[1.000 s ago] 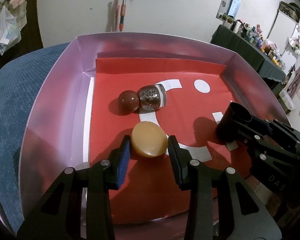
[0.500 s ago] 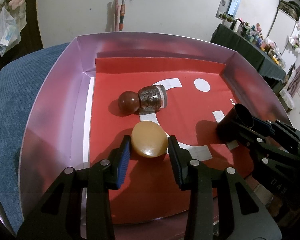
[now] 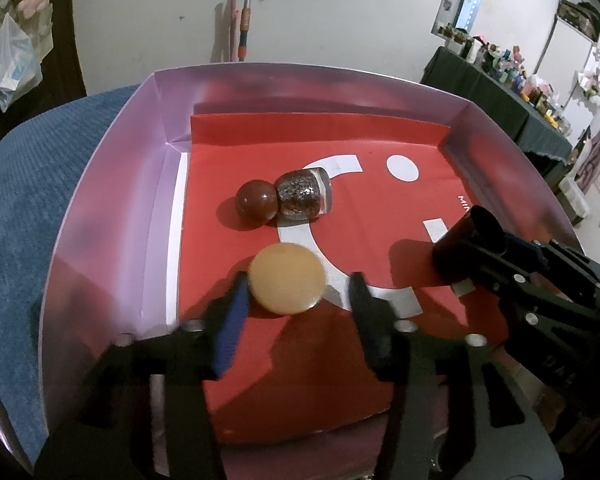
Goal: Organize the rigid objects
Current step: 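Carry the black cup and the tan sponge into the red box, then open the right tool to set down the black cup while the left tool releases the tan sponge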
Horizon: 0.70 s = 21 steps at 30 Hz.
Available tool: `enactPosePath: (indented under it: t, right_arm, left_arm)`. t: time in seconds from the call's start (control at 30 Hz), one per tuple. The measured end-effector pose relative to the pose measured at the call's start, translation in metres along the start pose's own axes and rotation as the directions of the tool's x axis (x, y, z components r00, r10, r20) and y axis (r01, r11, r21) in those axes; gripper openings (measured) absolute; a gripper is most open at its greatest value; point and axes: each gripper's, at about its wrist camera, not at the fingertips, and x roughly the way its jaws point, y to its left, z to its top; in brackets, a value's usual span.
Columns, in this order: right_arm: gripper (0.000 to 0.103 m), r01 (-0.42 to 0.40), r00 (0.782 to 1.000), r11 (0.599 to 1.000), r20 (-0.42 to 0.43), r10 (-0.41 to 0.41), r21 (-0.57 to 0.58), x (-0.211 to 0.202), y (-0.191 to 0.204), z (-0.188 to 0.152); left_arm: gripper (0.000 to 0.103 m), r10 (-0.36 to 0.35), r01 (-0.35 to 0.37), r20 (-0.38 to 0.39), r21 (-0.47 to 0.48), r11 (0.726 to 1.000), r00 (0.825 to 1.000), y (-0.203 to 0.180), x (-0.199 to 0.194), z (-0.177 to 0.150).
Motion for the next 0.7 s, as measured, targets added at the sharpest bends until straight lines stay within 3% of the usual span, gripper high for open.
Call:
enactPosePath:
  t: [0.13,0.27,0.37,0.7]
  right_arm:
    - [0.042,-0.011,1.000,1.000,0.001,0.011,0.007,-0.002,-0.002,-0.001]
    - [0.051,-0.015,1.000,1.000,0.006,0.015,0.011,-0.005,-0.001,-0.002]
    - [0.053,-0.022,1.000,1.000,0.007,0.022,0.016,-0.007,-0.001,-0.003]
    - [0.068,-0.036,0.999,0.999,0.035,0.035,0.027,-0.021,0.000,-0.007]
  left_arm:
    - [0.059,-0.003,0.003,0.006,0.003,1.000,1.000,-0.001,-0.001,-0.002]
    - [0.060,0.009,-0.009,0.013,0.014,1.000,1.000,-0.003,-0.003,-0.002]
    - [0.068,0.007,-0.007,0.025,0.019,1.000,1.000,-0.004,-0.006,-0.002]
    - [0.069,0.021,-0.023,0.046,0.044,0.999,0.999,-0.009,-0.020,-0.008]
